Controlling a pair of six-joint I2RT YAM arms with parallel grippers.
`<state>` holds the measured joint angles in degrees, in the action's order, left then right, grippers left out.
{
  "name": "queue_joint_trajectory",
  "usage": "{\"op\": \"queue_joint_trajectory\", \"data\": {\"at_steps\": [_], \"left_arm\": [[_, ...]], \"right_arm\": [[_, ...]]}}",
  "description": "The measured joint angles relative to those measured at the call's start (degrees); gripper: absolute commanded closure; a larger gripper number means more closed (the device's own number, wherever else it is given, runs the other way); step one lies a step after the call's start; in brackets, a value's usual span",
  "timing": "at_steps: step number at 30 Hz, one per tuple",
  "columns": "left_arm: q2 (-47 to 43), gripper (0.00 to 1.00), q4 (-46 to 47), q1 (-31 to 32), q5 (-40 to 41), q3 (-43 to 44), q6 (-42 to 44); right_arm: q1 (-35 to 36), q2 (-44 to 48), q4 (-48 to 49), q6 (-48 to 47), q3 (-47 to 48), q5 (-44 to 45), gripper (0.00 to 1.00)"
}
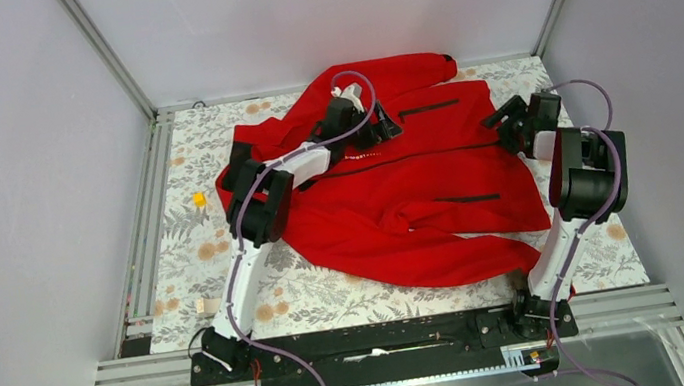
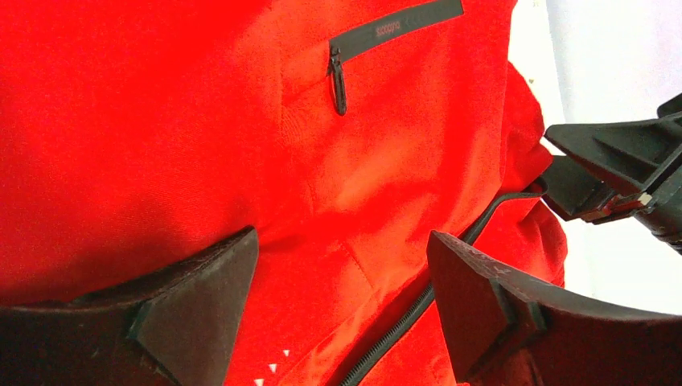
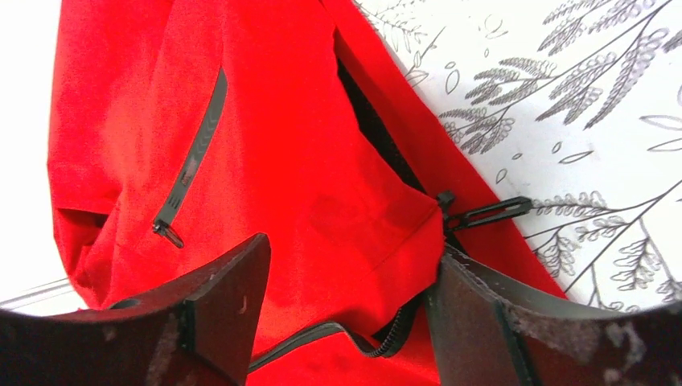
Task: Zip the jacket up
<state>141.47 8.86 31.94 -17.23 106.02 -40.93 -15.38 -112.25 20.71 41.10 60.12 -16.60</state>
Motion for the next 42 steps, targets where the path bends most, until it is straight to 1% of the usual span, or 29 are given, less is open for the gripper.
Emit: {"op": "queue_joint_trajectory", "data": {"at_steps": [3,4,5,6,8,11,14,17,18,20,25,29,31,34,37,39,41,42], "left_arm": [[0.0,0.08,1.5,-0.7,-1.2,-0.4,0.1],[0.0,0.06,1.6,-0.7,-1.5,-0.4,1.1],[0.0,0.05,1.6,-0.5,-1.6,-0.4,1.7],[0.0,0.04,1.6,-0.3,-1.6,-0.4,2.8],[-0.1,0.02,1.2,0.3,-1.3,-0.2,5.5],[-0.3,0.02,-0.5,1.1,0.2,0.4,8.5],[-0.7,0.04,-2.0,1.0,1.5,0.3,8.9],[-2.3,0.05,-2.8,-0.3,2.8,-1.7,7.4],[-3.5,0.05,-2.5,-1.2,3.1,-3.7,6.4],[-6.2,0.05,-2.2,-3.3,3.8,-7.6,5.2],[-13.4,0.04,-2.2,-10.7,7.1,-18.1,3.4],[-19.2,0.02,-3.3,-14.3,10.6,-25.1,5.7],[-20.5,0.01,-4.1,-14.2,11.5,-25.5,8.2],[-21.1,0.01,-4.5,-10.4,12.0,-23.5,13.2],[-20.8,0.01,-2.7,-3.4,12.7,-19.4,18.8],[-20.2,0.01,3.0,2.3,12.6,-16.8,23.3],[-19.1,0.01,10.2,7.4,11.8,-15.0,27.8],[-18.4,0.01,12.6,9.1,11.1,-14.4,29.2]], "right_arm": [[0.0,0.0,-1.5,-1.6,0.9,0.7,0.51],[0.0,0.0,-1.7,-2.1,1.1,1.0,0.56],[0.0,0.0,-2.0,-2.4,1.4,1.0,0.65],[0.0,0.0,-2.3,-2.6,1.7,1.0,0.72],[0.0,-0.2,-2.7,-3.1,3.0,0.6,0.80],[0.0,-0.9,-2.8,-3.4,5.5,-0.6,0.91],[0.1,-1.3,-2.4,-3.4,6.1,-2.0,0.97],[0.1,-1.6,-2.4,-3.5,6.2,-3.2,0.97],[0.2,-1.8,-2.3,-3.6,6.3,-4.0,0.95],[0.3,-2.5,-2.1,-3.5,6.7,-5.6,1.00],[0.8,-4.7,-1.2,-3.0,7.9,-10.0,1.00],[1.9,-4.7,-2.1,-3.0,8.7,-11.7,1.00],[2.5,-4.7,-2.4,-3.0,9.2,-12.2,1.00],[3.2,-4.5,-4.0,-3.3,9.7,-12.6,1.00],[3.4,-4.0,-7.7,-2.4,10.2,-11.9,1.00],[3.4,-3.9,-11.8,0.0,11.8,-10.4,1.00],[3.4,-3.9,-18.6,3.9,15.1,-8.3,1.00],[3.4,-3.8,-20.8,5.4,16.3,-7.4,1.00]]}}
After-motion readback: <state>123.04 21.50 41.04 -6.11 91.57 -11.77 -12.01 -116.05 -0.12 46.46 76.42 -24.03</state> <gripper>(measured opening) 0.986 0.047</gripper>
